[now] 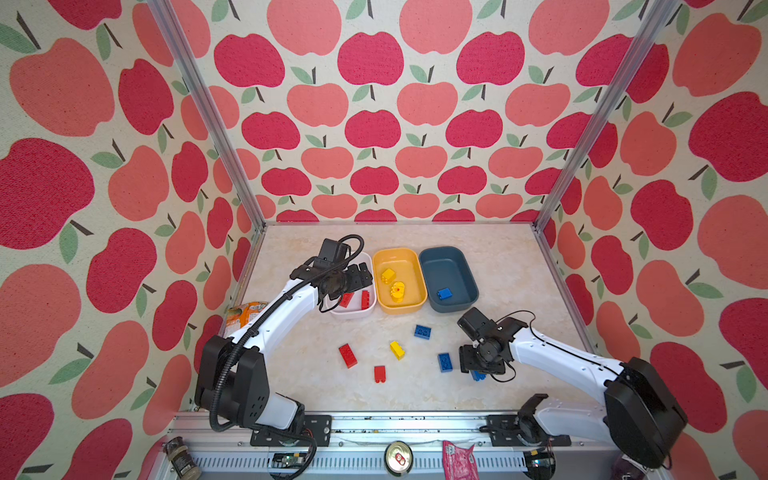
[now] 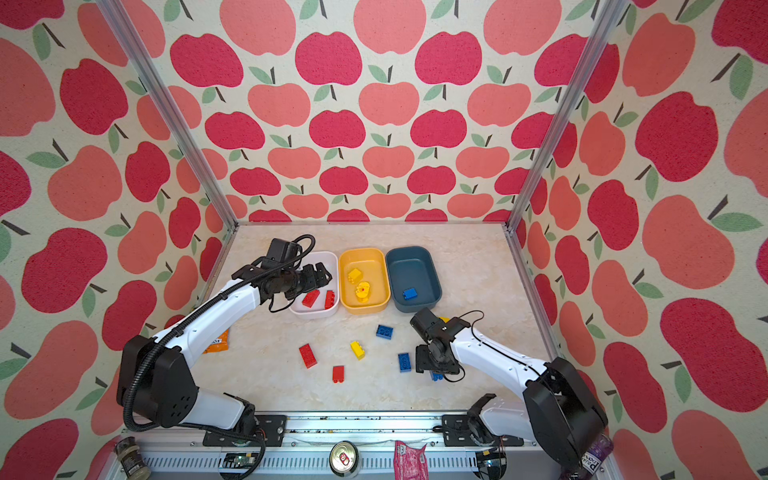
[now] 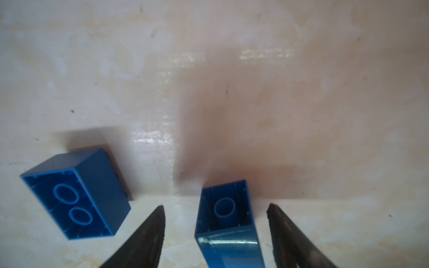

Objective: Sort the legos into containers by color
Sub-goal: 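Lower the right gripper and grasp the blue brick while the left draws back, then carry the blue brick into the teal tray and open the right gripper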

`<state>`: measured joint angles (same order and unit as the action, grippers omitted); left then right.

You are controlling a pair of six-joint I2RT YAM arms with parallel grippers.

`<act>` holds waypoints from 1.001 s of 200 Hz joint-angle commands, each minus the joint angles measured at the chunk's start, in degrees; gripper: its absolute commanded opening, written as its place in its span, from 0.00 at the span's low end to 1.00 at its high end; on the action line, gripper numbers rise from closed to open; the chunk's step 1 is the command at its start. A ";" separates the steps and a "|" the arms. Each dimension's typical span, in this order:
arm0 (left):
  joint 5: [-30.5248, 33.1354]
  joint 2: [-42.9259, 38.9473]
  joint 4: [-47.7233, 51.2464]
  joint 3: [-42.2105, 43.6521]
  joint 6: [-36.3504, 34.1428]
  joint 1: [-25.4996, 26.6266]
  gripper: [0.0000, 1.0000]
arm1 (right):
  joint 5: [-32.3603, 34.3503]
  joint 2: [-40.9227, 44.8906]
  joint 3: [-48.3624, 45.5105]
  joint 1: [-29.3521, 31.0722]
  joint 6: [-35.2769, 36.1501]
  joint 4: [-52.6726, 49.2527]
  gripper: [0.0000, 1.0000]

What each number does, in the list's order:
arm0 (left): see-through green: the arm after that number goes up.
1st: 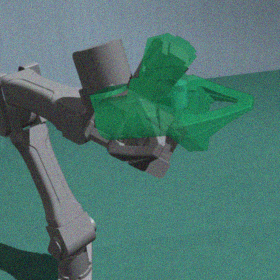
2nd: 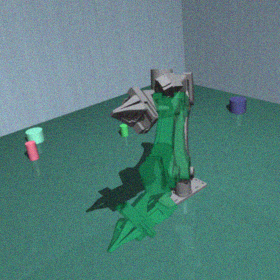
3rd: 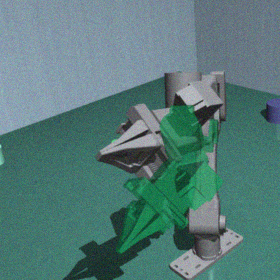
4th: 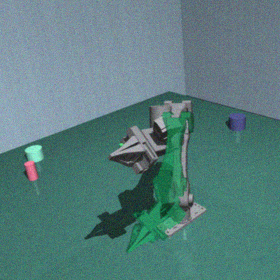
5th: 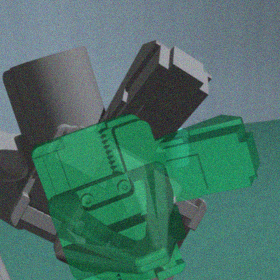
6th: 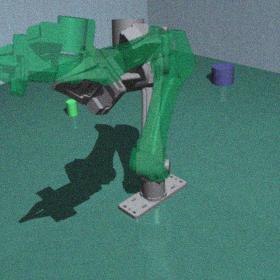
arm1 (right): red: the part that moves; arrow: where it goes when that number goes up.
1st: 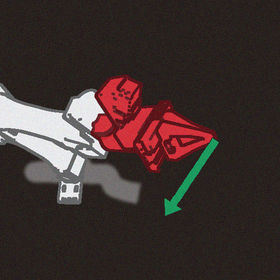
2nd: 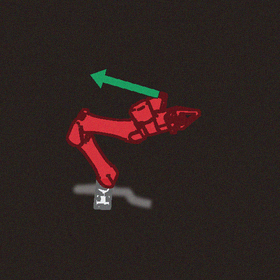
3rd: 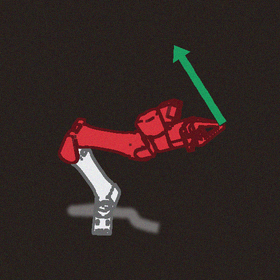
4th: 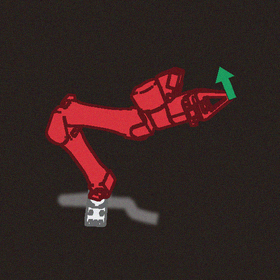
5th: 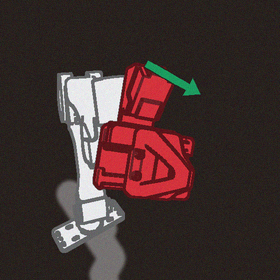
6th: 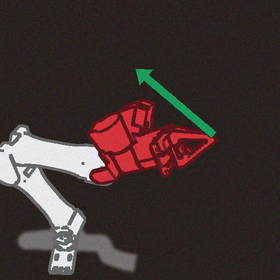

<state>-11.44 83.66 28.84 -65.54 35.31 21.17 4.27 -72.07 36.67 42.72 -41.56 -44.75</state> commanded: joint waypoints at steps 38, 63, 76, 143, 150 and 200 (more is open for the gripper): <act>-0.31 -2.80 -0.66 1.86 0.90 -1.09 0.95 | 1.26 -1.45 -0.55 0.52 -0.69 -0.32 0.46; -0.33 -3.73 -0.89 2.67 1.23 -1.39 0.95 | 1.55 -1.22 -0.04 0.61 -0.66 -1.01 0.37; -0.17 -4.02 -0.96 3.07 1.35 -1.48 0.95 | 1.70 -0.97 0.40 0.61 -0.69 -1.29 0.33; -0.10 -6.79 -0.62 5.15 1.74 -2.01 0.95 | 5.07 0.65 9.80 -0.03 1.47 -5.28 0.29; -0.16 -7.17 -0.49 5.41 1.75 -2.09 0.95 | 5.36 0.29 11.45 -0.33 2.13 -5.66 0.29; -0.15 -10.37 0.56 7.51 1.66 -3.36 0.96 | 6.35 -4.34 23.04 -5.00 9.13 -5.56 0.29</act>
<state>-11.44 75.42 28.27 -59.35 36.60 18.50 8.69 -73.89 54.63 39.99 -37.58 -48.77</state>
